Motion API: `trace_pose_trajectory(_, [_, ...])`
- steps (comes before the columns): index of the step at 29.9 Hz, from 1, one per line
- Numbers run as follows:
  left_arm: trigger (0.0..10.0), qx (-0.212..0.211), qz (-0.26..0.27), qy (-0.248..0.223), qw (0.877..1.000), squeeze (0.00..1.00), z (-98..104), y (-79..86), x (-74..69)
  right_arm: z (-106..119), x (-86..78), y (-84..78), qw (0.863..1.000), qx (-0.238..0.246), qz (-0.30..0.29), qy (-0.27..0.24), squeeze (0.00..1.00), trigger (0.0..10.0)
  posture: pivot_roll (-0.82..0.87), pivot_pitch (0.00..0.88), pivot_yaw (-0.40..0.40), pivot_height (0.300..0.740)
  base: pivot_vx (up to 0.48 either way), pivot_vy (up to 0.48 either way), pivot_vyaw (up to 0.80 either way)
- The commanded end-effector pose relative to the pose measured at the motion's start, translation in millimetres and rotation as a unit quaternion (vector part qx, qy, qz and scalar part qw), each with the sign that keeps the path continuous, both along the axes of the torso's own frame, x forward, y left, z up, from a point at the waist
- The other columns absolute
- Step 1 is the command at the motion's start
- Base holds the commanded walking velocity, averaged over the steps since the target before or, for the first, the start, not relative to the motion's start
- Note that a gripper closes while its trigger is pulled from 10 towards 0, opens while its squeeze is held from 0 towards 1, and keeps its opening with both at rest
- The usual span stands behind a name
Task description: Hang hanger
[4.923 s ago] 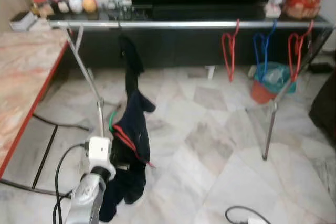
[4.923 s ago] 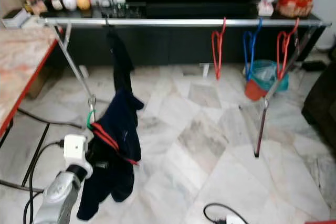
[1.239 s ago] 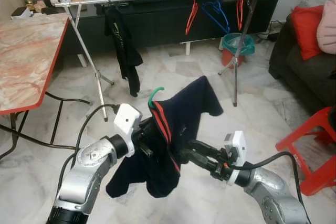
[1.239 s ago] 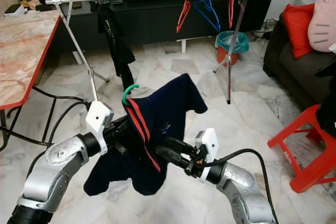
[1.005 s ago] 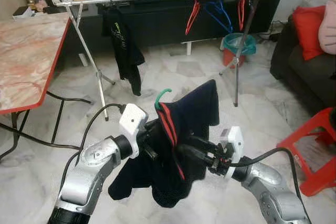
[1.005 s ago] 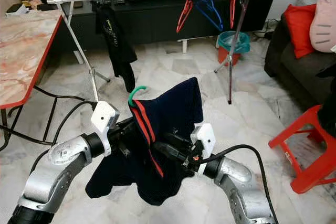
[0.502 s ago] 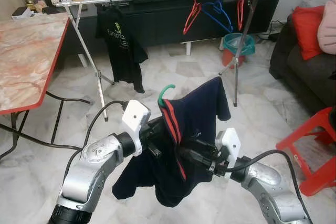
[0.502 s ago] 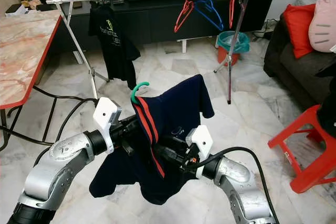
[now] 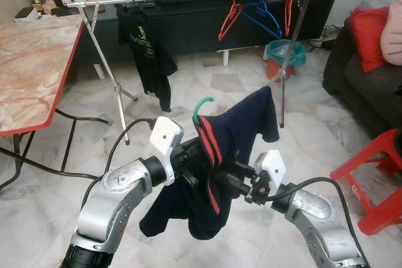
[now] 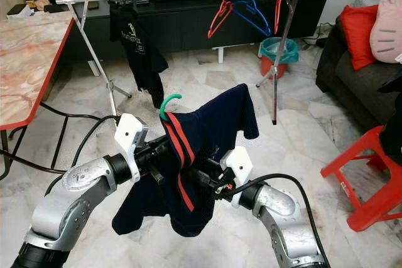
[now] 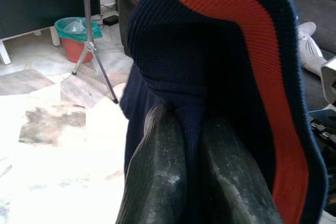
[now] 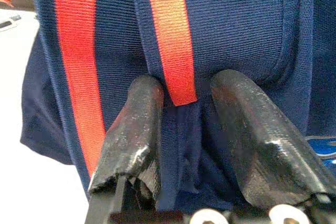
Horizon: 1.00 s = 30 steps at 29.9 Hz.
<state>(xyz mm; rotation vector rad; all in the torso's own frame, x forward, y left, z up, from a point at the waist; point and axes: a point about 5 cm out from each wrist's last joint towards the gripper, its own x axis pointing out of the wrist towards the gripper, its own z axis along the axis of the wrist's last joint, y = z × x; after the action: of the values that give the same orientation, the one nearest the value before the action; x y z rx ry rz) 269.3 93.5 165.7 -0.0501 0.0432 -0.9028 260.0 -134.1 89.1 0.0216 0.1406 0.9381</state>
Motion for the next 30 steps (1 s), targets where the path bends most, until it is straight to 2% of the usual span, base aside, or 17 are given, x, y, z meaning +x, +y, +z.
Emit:
trace_pose_trajectory(1, [10.0, -0.011, -0.019, -0.028, 0.999, 0.0, 15.6, -5.2, -2.9, -1.2, 3.9, 0.1, 1.0, -0.01, -0.014, -0.006, 0.0, 10.0, -0.07, 0.017, 0.017, 0.74, 0.0, 0.0, 0.0])
trace_pose_trajectory(7, [10.0, -0.011, -0.022, -0.023, 0.999, 0.0, 15.5, -6.2, -3.2, -2.8, 19.3, -9.9, 0.995, -0.036, -0.087, -0.026, 0.0, 10.0, -0.06, 0.015, 0.018, 0.74, 0.0, 0.0, 0.0])
trace_pose_trajectory(12, [10.0, -0.008, -0.03, -0.023, 0.999, 0.0, 15.5, -6.8, -4.5, -2.4, 28.0, -15.7, 0.99, -0.039, -0.131, -0.038, 0.0, 10.0, -0.06, 0.016, 0.018, 0.74, 0.0, 0.0, 0.0])
trace_pose_trajectory(22, [10.0, 0.004, -0.037, -0.019, 0.999, 0.0, 12.0, -8.5, -6.3, 1.1, 32.2, -20.0, 0.987, -0.015, -0.154, -0.043, 0.0, 10.0, -0.07, 0.014, 0.017, 0.74, 0.0, 0.0, 0.0])
trace_pose_trajectory(26, [10.0, 0.02, -0.04, -0.012, 0.999, 0.0, 5.7, -7.0, -7.5, 7.7, 35.6, -21.6, 0.985, 0.009, -0.163, -0.051, 0.0, 10.0, -0.07, 0.011, 0.016, 0.74, 0.0, 0.0, 0.0])
trace_pose_trajectory(30, [10.0, 0.018, -0.037, -0.012, 0.999, 0.0, 4.5, -6.9, -6.4, 10.0, 35.6, -20.4, 0.987, 0.033, -0.15, -0.044, 0.0, 10.0, -0.07, 0.009, 0.014, 0.74, 0.0, 0.0, 0.0])
